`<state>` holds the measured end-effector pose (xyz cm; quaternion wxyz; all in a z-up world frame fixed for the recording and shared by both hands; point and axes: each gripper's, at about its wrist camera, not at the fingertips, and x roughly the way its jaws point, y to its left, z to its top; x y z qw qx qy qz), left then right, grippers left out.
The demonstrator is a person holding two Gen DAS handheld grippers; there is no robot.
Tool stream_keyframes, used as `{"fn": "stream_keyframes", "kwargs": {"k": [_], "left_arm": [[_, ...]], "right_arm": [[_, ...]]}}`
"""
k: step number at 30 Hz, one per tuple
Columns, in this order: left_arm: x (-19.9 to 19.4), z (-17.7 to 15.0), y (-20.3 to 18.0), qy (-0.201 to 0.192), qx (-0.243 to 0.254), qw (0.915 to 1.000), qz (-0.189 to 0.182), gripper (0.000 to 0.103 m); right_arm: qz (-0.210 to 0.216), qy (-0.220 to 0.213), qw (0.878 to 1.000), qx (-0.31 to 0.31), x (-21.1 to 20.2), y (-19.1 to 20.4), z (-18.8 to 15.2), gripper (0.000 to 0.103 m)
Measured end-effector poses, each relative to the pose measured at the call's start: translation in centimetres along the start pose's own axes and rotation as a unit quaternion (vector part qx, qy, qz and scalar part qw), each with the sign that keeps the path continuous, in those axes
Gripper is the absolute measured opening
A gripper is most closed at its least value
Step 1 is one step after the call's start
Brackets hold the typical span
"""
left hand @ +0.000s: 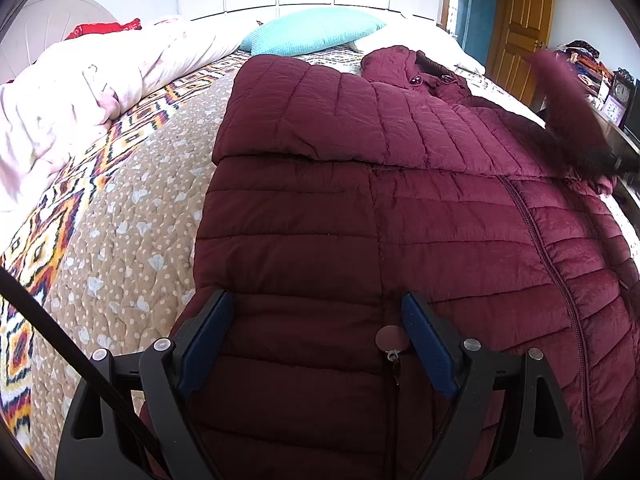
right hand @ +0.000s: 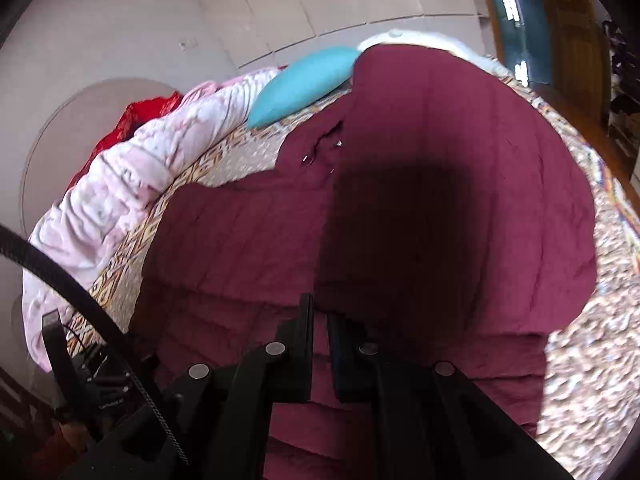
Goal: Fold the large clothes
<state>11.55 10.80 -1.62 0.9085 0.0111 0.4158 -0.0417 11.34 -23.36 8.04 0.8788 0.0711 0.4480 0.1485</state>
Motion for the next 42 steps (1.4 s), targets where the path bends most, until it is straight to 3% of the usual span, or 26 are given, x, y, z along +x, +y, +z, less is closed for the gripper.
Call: {"fn": "stream_keyframes", "kwargs": {"k": [4,7,8,9,11,14,18,21,25,28,33,35,36,37,42], "left_arm": [[-0.7,0.6,-0.2,0.009,0.005,0.9999,0.005,0.083],[-3.1,1.7,-1.2,0.004,0.007,0.9999,-0.010,0.080],[-4.0,2.2,-1.9,-0.002,0.010,0.9998,-0.016,0.080],[-5.4,3.0,-3.1,-0.015,0.021,0.9995,-0.020,0.080],[-7.3,4.5,-5.6,-0.034,0.041,0.9981,-0.030,0.080],[-9.0,7.5,-10.7,-0.051,0.083,0.9934,-0.062,0.080],[-8.4,10.4,-18.7,-0.048,0.154,0.9839,-0.078,0.080],[-6.6,11.8,-24.6,-0.049,0.211,0.9733,-0.076,0.080],[-2.8,13.3,-30.4,-0.040,0.260,0.9629,-0.063,0.079],[0.2,14.3,-33.2,-0.031,0.274,0.9598,-0.052,0.079],[3.7,14.3,-35.8,0.006,0.295,0.9530,-0.068,0.078],[4.0,14.0,-35.8,0.009,0.297,0.9529,-0.063,0.068],[4.3,14.0,-35.7,0.011,0.295,0.9537,-0.058,0.040],[4.5,14.2,-35.3,0.020,0.286,0.9562,-0.060,0.020],[2.4,16.4,-31.0,-0.006,0.203,0.9746,-0.094,0.010]], "right_arm": [[0.008,0.044,0.999,0.023,4.5,-0.1,-2.7,0.009],[0.013,0.034,0.999,0.037,5.3,-1.4,-3.5,0.010],[0.019,0.025,0.999,0.043,4.6,-1.5,-3.5,0.019],[0.019,0.007,0.999,0.044,3.4,-1.7,-3.6,0.038],[0.008,-0.036,0.999,0.037,1.0,-2.0,-4.1,0.053],[-0.014,-0.103,0.993,0.051,-3.2,-3.6,-5.2,0.054],[-0.022,-0.161,0.978,0.130,-6.5,-8.3,-7.1,0.057],[0.013,-0.159,0.967,0.200,-6.4,-11.2,-7.5,0.058],[0.021,-0.178,0.950,0.258,-7.8,-14.6,-8.1,0.058],[0.014,-0.184,0.950,0.253,-8.5,-15.0,-7.9,0.058],[0.002,-0.182,0.955,0.234,-9.3,-15.7,-7.5,0.058],[0.006,-0.177,0.956,0.234,-9.1,-16.0,-7.2,0.058],[0.005,-0.174,0.956,0.235,-8.6,-16.0,-6.9,0.058],[0.004,-0.172,0.956,0.236,-8.2,-16.0,-6.9,0.058],[0.000,-0.163,0.956,0.242,-7.5,-16.9,-7.1,0.058]]}}
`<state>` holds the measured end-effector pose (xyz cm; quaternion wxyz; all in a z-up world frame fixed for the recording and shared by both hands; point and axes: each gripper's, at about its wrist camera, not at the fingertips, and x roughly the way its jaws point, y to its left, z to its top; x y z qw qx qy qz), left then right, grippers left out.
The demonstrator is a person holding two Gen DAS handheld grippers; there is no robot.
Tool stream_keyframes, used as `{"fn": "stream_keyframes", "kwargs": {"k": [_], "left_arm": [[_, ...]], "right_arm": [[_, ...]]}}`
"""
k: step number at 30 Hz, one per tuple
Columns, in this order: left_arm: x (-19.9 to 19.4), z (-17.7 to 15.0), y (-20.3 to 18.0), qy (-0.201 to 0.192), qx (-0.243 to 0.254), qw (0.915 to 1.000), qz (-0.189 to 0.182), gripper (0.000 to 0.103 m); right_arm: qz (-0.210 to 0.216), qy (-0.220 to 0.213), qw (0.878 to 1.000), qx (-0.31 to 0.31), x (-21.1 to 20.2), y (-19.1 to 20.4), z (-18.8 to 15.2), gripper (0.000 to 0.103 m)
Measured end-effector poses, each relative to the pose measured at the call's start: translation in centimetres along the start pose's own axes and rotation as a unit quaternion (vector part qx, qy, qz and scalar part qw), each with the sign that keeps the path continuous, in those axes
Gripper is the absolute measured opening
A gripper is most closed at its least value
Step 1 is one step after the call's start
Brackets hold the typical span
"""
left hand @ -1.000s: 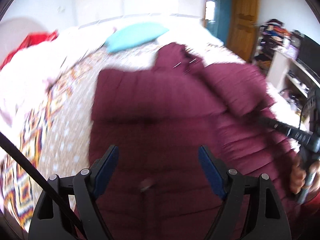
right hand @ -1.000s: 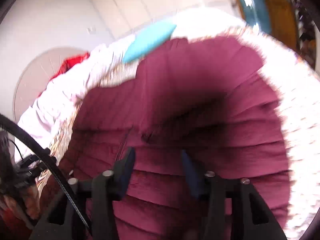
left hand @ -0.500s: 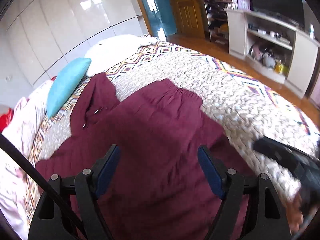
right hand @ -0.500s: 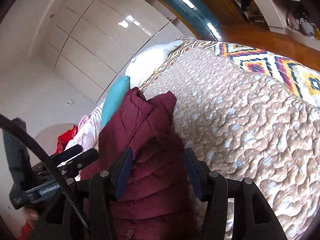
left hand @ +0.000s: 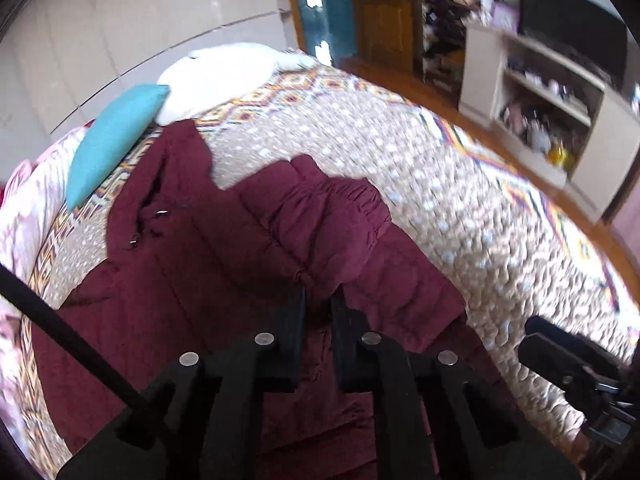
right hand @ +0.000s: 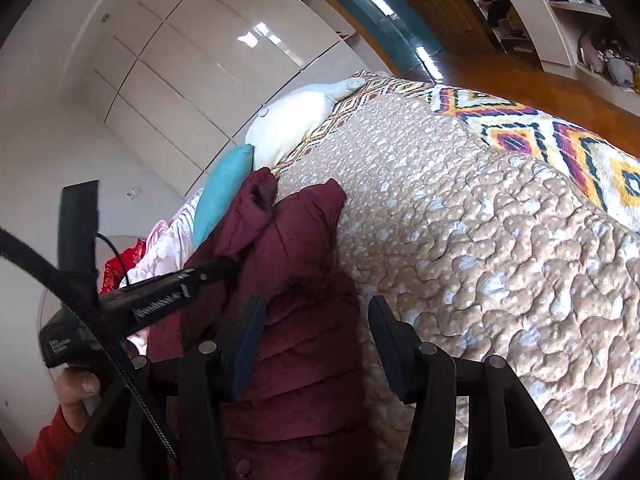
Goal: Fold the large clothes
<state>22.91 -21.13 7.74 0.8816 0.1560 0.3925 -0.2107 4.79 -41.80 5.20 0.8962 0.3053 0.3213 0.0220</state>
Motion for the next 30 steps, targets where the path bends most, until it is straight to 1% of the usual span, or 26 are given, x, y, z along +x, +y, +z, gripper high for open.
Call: {"fn": "stream_keyframes", "kwargs": {"k": [2,3,4,5,6,8,9,11,13,15,17,18,19,20,22,23,24,26,27,29,30], "left_arm": [[-1.8,-0.2,2.8,-0.020,-0.030,0.9993,0.010,0.010],[-2.7,-0.4,4.4,-0.030,-0.044,0.9983,0.024,0.010],[-3.7,-0.8,6.6,-0.040,-0.061,0.9962,0.047,0.010],[-4.1,-1.2,8.0,-0.046,-0.071,0.9944,0.062,0.010],[-4.9,-1.9,10.5,-0.055,-0.088,0.9910,0.085,0.010],[-5.5,-3.0,14.0,-0.057,-0.112,0.9854,0.116,0.010],[-5.7,-4.0,16.5,-0.056,-0.129,0.9801,0.139,0.010],[-5.7,-6.1,20.0,-0.052,-0.150,0.9720,0.173,0.010],[-5.3,-8.5,22.8,-0.034,-0.172,0.9683,0.178,0.011],[-4.2,-10.9,24.6,-0.012,-0.189,0.9663,0.174,0.011],[-2.8,-13.3,25.4,0.009,-0.196,0.9653,0.173,0.011],[-2.0,-14.7,25.6,0.021,-0.203,0.9650,0.165,0.014],[-1.4,-15.7,25.7,0.024,-0.209,0.9647,0.159,0.015],[-1.1,-16.6,25.7,0.023,-0.212,0.9643,0.157,0.017],[-1.0,-17.8,25.6,0.015,-0.221,0.9626,0.156,0.024],[-1.4,-18.1,25.5,0.013,-0.226,0.9611,0.159,0.028],[-1.7,-18.3,25.8,0.015,-0.234,0.9589,0.160,0.037],[-2.7,-18.2,26.0,0.015,-0.251,0.9574,0.142,0.039],[-3.4,-18.3,26.4,0.016,-0.263,0.9545,0.140,0.045],[-5.6,-18.4,26.9,-0.005,-0.278,0.9494,0.147,0.047],[-6.2,-18.2,27.1,-0.012,-0.277,0.9490,0.149,0.047]], "right_arm": [[-0.005,0.005,1.000,-0.002,0.4,-0.1,-0.1,0.058],[-0.009,0.007,1.000,-0.003,0.6,-0.2,-0.1,0.058],[-0.010,0.009,1.000,-0.003,0.8,-0.3,-0.2,0.058],[-0.012,0.011,1.000,-0.004,1.0,-0.3,-0.2,0.058],[-0.014,0.013,1.000,-0.005,1.2,-0.4,-0.2,0.058],[-0.016,0.017,1.000,-0.007,1.4,-0.4,-0.4,0.058],[-0.017,0.019,1.000,-0.007,1.5,-0.5,-0.4,0.058],[-0.019,0.024,0.999,-0.009,1.9,-0.5,-0.4,0.058],[-0.021,0.030,0.999,-0.011,2.2,-0.5,-0.5,0.058],[-0.022,0.036,0.999,-0.012,2.5,-0.6,-0.6,0.058],[-0.022,0.042,0.999,-0.010,2.8,-0.8,-0.7,0.058],[-0.023,0.043,0.999,-0.008,2.9,-0.9,-0.8,0.058],[-0.023,0.045,0.999,-0.005,3.0,-1.0,-0.8,0.058],[-0.024,0.046,0.999,-0.003,3.1,-1.1,-0.8,0.058],[-0.024,0.049,0.999,0.003,3.3,-1.4,-0.9,0.058],[-0.024,0.050,0.998,0.005,3.4,-1.4,-0.9,0.058],[-0.025,0.050,0.998,0.007,3.5,-1.5,-0.9,0.058],[-0.025,0.051,0.998,0.010,3.5,-1.7,-0.9,0.058],[-0.025,0.051,0.998,0.011,3.5,-1.8,-0.9,0.058],[-0.025,0.051,0.998,0.013,3.4,-1.9,-0.9,0.058],[-0.025,0.052,0.998,0.013,3.4,-1.9,-0.9,0.059]]}}
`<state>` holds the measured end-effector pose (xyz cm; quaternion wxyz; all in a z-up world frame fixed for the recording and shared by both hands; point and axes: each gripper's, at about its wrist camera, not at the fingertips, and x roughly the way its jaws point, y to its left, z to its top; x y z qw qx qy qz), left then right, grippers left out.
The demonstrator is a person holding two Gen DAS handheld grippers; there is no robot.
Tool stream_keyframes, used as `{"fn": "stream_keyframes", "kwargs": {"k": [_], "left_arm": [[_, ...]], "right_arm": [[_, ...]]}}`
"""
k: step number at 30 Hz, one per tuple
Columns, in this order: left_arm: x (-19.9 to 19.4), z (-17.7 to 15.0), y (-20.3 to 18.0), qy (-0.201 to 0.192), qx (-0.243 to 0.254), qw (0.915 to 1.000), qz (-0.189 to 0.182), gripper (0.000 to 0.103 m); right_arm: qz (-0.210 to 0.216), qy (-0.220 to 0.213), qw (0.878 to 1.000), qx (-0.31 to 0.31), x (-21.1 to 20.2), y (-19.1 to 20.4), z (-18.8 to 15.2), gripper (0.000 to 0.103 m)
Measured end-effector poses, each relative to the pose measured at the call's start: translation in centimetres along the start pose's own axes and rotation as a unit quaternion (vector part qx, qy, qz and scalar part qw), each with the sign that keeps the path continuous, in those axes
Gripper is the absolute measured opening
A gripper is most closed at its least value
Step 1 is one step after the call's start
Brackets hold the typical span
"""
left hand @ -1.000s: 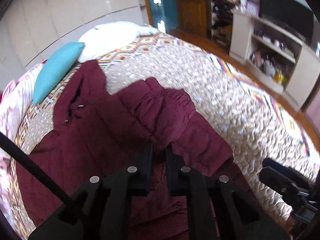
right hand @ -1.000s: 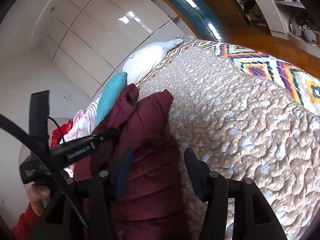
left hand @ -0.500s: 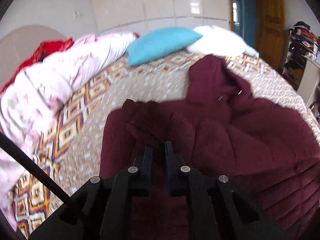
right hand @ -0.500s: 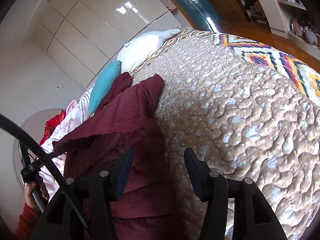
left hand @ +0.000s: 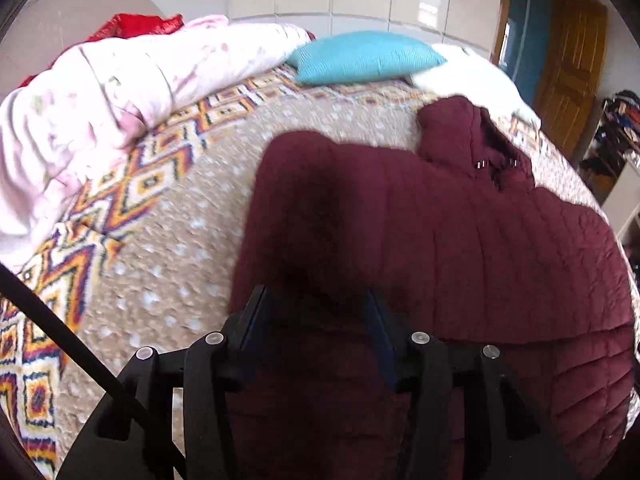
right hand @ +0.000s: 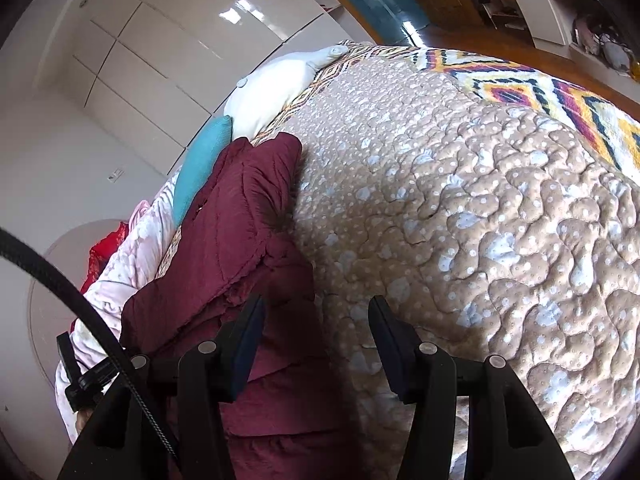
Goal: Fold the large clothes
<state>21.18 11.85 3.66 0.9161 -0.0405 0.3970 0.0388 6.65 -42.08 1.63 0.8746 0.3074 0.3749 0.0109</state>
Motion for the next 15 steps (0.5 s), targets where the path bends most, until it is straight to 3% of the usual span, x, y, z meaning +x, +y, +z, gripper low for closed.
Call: {"fn": "stream_keyframes", "kwargs": {"k": [4,10,15], "left_arm": [[-0.4,1.9,0.1,-0.008,0.006,0.9998,0.014,0.058],[6.0,3.5,-0.2,0.057,0.010,0.9958,0.071,0.059],[6.0,3.4,-1.1,0.043,0.028,0.9943,0.093,0.060]], "right_arm": [[-0.002,0.002,1.000,-0.001,-0.2,0.0,0.0,0.059],[-0.004,0.001,1.000,0.003,-0.2,-0.1,-0.1,0.059],[-0.004,0.004,1.000,0.004,-0.2,-0.3,-0.2,0.060]]}}
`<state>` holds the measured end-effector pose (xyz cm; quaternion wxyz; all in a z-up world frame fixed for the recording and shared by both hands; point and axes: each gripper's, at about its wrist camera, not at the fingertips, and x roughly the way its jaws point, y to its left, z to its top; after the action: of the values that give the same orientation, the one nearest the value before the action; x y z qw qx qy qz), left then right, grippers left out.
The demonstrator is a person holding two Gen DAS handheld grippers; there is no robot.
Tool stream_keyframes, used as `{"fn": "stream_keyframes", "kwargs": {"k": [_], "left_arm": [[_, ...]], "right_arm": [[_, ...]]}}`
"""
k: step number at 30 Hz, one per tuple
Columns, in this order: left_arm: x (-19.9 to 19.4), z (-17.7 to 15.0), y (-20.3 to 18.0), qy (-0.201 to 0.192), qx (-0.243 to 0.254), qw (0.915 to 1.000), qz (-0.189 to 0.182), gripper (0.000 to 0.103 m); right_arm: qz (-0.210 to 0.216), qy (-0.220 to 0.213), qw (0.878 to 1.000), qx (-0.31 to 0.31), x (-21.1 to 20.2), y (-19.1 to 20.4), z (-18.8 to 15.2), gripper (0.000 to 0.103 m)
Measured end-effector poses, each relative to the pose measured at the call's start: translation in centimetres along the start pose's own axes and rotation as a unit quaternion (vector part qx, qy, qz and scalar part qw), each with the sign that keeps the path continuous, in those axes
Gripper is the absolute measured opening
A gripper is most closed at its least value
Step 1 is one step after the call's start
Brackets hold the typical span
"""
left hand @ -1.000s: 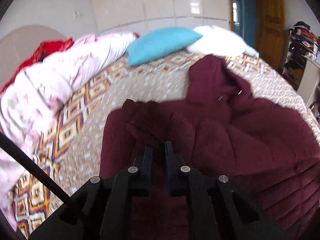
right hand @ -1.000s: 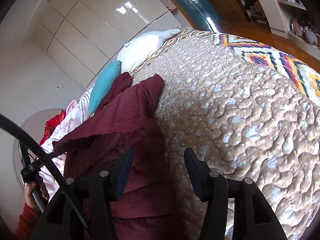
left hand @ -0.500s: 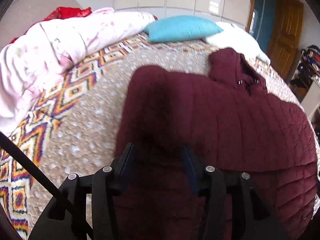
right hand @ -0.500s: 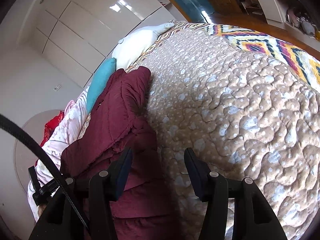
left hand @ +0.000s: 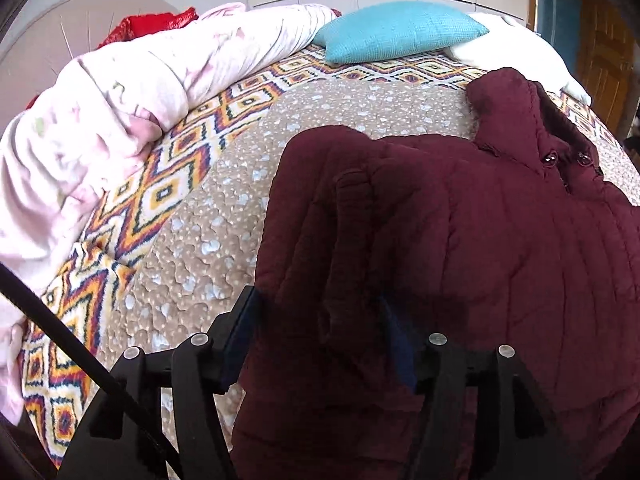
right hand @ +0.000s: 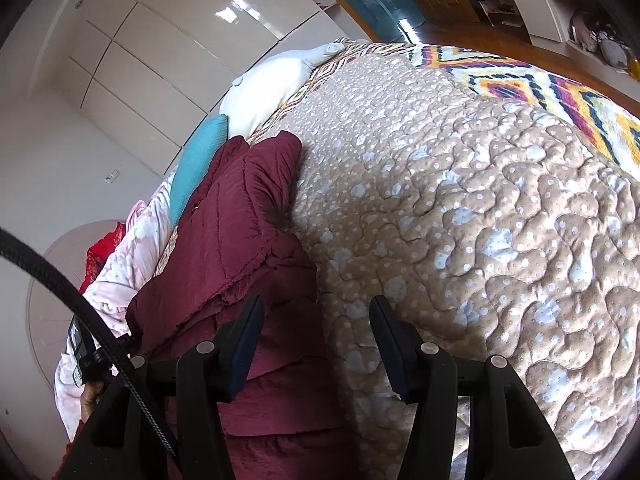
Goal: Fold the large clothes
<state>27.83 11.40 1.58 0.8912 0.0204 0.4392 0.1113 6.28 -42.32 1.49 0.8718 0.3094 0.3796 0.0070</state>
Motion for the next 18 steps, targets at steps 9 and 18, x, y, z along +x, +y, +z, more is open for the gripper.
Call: {"fn": "stream_keyframes", "kwargs": {"k": [9,18], "left_arm": [[-7.4,-5.5,0.4,-0.052,0.024,0.9957,-0.072,0.060],[-6.4,-11.6,1.0,-0.020,0.006,0.9943,-0.105,0.060]], "right_arm": [[-0.006,-0.003,1.000,0.013,-0.2,-0.4,-0.2,0.060],[-0.086,0.017,0.996,-0.023,-0.1,1.4,-0.2,0.060]]}}
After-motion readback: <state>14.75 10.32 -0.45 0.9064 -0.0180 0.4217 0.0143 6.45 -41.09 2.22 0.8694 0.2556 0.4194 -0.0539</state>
